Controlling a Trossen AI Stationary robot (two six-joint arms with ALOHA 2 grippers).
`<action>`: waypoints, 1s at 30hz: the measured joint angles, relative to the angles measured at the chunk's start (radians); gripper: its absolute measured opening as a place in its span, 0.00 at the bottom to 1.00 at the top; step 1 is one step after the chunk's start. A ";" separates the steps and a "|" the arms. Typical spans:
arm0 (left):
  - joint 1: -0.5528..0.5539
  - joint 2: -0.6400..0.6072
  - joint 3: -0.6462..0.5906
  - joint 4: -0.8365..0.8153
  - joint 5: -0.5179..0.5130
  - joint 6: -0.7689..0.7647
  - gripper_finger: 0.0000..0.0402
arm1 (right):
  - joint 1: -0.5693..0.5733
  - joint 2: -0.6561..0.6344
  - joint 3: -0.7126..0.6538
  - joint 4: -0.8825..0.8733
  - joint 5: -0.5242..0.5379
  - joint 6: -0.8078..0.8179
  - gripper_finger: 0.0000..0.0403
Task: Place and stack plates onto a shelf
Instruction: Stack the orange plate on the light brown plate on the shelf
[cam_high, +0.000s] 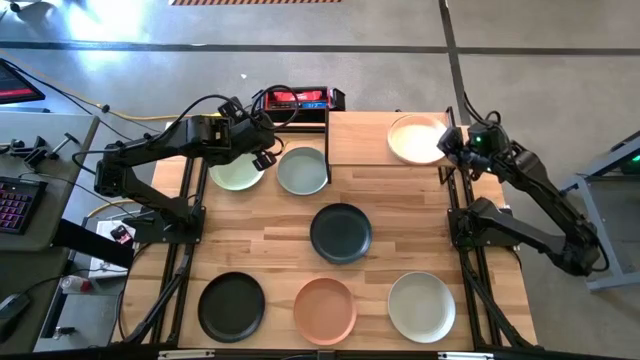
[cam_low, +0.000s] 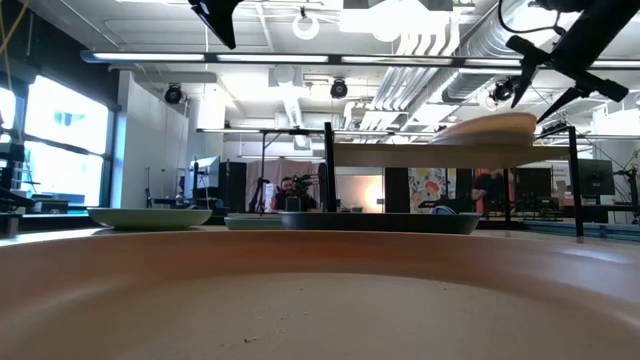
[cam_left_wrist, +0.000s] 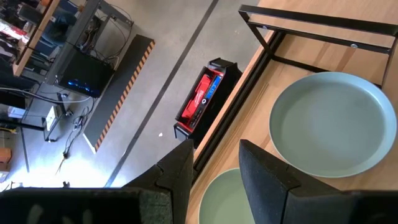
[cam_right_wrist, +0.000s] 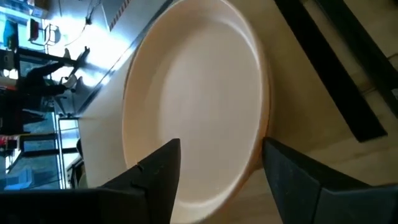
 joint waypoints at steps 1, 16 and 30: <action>0.000 0.000 0.000 0.000 0.000 0.000 0.29 | 0.000 -0.007 0.000 -0.006 -0.006 0.000 0.51; 0.000 0.000 0.000 0.000 0.000 0.000 0.29 | 0.001 -0.043 0.000 -0.016 -0.160 -0.139 0.51; 0.000 0.000 0.000 0.000 0.000 0.000 0.29 | 0.001 0.011 0.000 0.047 -0.210 -0.280 0.51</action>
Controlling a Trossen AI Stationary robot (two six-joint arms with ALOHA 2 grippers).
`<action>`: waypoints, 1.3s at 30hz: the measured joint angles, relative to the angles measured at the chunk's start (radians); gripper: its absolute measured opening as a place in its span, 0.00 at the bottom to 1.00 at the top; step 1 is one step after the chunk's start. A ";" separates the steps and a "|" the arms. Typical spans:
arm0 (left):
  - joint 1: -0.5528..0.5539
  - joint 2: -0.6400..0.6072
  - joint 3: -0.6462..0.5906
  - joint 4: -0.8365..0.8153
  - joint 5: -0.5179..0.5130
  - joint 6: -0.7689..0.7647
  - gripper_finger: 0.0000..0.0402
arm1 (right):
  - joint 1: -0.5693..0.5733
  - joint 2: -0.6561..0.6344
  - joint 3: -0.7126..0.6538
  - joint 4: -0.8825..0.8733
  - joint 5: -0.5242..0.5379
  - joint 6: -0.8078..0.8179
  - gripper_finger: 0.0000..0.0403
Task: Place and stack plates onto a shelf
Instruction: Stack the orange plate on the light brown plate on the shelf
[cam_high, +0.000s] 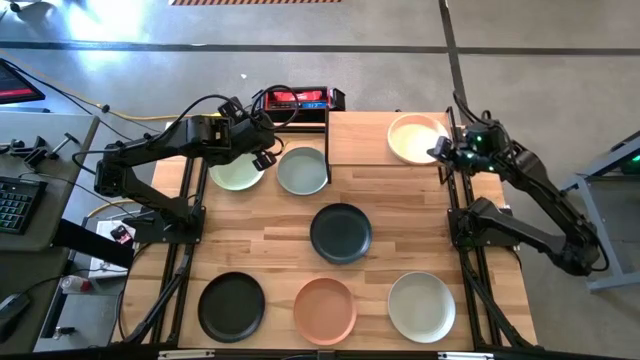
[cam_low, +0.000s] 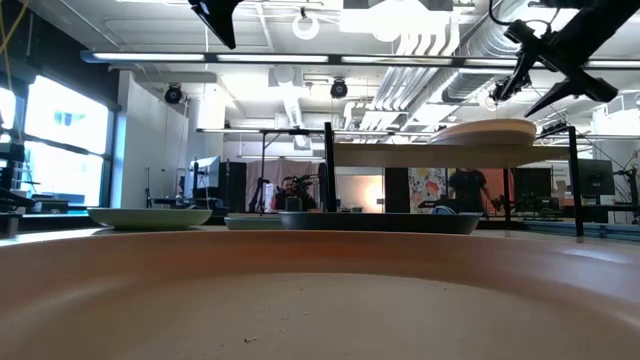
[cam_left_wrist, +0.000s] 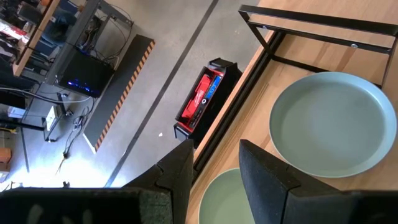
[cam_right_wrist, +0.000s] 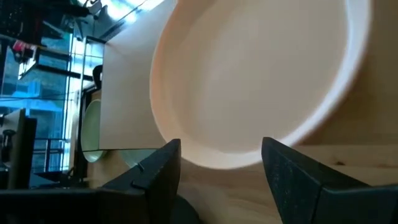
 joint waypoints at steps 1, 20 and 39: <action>0.000 0.000 0.000 0.000 0.000 0.000 0.29 | 0.000 0.009 0.000 0.008 -0.001 -0.010 0.51; 0.000 0.000 0.000 0.000 0.000 0.000 0.29 | 0.000 0.088 0.000 0.022 -0.070 -0.099 0.51; 0.000 0.000 0.000 0.030 0.019 0.000 0.29 | 0.156 0.190 0.000 0.105 -0.194 -0.128 0.51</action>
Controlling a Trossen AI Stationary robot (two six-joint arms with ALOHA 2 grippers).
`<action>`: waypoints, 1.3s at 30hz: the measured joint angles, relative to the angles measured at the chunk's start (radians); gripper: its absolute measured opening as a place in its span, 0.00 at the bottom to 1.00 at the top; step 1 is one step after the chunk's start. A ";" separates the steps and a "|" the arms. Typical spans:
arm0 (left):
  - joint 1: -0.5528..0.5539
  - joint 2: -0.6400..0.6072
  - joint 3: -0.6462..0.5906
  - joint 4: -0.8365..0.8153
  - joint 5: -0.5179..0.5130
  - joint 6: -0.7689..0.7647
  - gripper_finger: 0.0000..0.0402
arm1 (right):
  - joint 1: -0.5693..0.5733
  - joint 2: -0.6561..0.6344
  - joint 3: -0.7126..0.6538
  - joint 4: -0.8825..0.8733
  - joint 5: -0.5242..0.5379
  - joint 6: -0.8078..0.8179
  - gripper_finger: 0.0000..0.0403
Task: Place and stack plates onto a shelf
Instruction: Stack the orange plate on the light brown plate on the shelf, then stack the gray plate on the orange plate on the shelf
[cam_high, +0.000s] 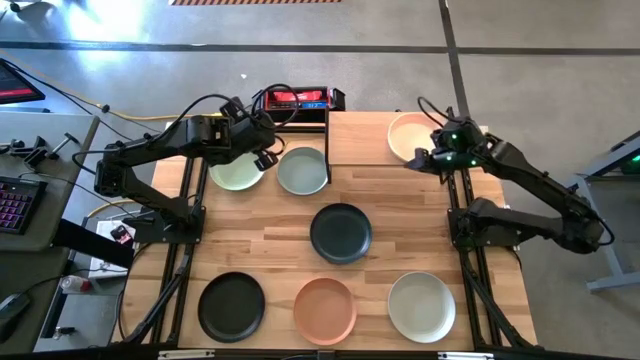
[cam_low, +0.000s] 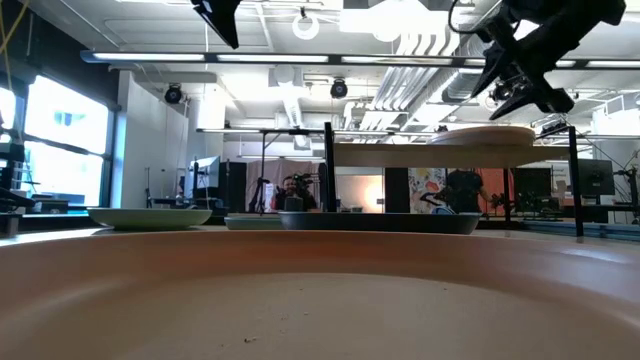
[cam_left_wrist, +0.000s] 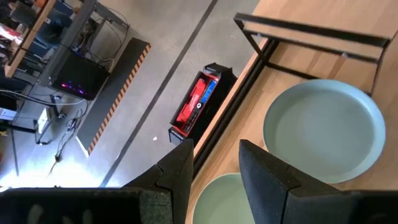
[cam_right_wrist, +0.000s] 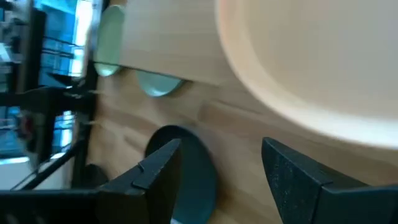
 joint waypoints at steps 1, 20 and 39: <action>0.000 0.000 0.000 0.011 0.001 0.000 0.29 | 0.003 0.012 0.000 0.000 0.004 -0.004 0.51; -0.001 0.000 0.000 0.167 0.057 -0.038 0.29 | -0.013 0.103 0.000 0.000 0.134 -0.085 0.51; 0.014 0.055 -0.083 0.131 0.258 -0.142 0.29 | -0.004 0.095 0.000 0.078 -0.200 -0.120 0.51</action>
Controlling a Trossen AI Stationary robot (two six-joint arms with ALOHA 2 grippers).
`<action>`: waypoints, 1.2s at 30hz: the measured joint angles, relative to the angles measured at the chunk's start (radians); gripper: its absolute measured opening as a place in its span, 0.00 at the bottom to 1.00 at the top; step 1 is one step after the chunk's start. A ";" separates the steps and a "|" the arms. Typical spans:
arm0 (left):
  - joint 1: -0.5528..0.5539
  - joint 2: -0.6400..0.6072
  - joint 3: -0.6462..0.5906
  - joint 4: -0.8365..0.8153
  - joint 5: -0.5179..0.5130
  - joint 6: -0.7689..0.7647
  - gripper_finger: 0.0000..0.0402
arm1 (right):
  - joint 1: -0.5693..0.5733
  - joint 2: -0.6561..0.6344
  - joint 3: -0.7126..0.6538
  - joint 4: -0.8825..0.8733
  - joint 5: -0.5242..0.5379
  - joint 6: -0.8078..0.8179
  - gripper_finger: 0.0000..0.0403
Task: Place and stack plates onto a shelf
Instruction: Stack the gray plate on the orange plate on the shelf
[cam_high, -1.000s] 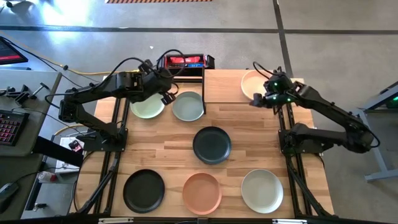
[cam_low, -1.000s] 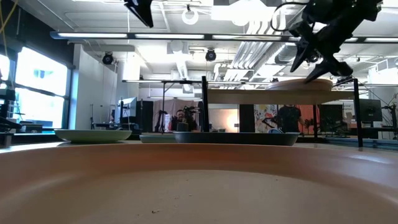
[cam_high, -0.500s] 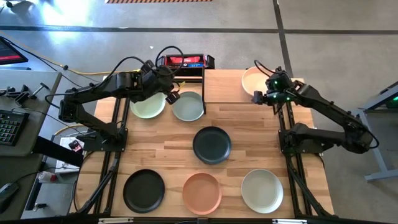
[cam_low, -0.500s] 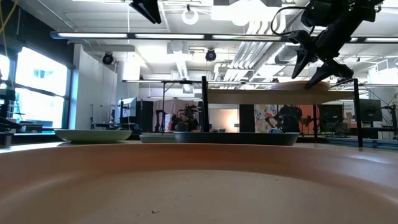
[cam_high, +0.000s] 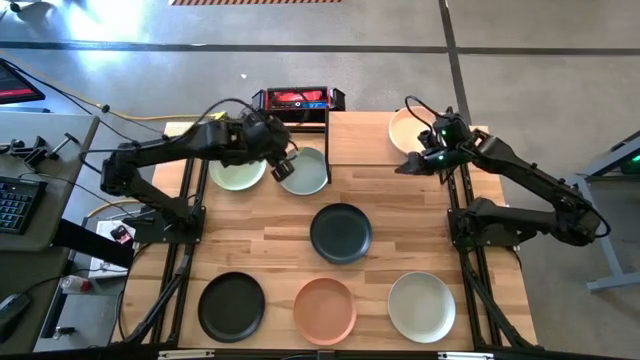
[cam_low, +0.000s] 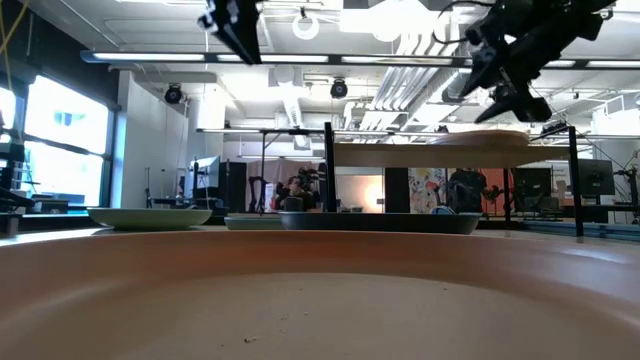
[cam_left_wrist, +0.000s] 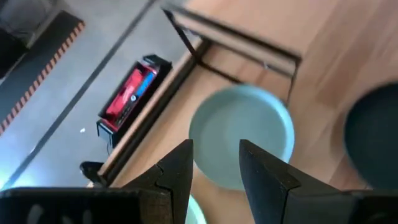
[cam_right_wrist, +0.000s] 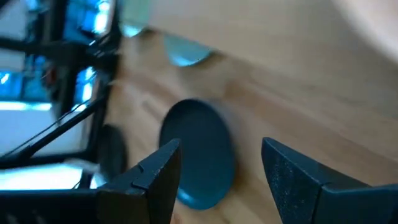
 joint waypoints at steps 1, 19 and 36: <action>0.000 0.007 -0.018 -0.005 0.005 0.014 0.29 | 0.010 -0.001 0.000 0.014 -0.014 0.000 0.51; 0.000 0.100 -0.362 0.229 0.230 0.327 0.29 | 0.099 -0.002 0.000 0.064 -0.040 -0.040 0.51; 0.044 0.103 -0.545 0.545 0.352 0.541 0.29 | 0.099 -0.002 0.000 0.064 -0.009 -0.031 0.51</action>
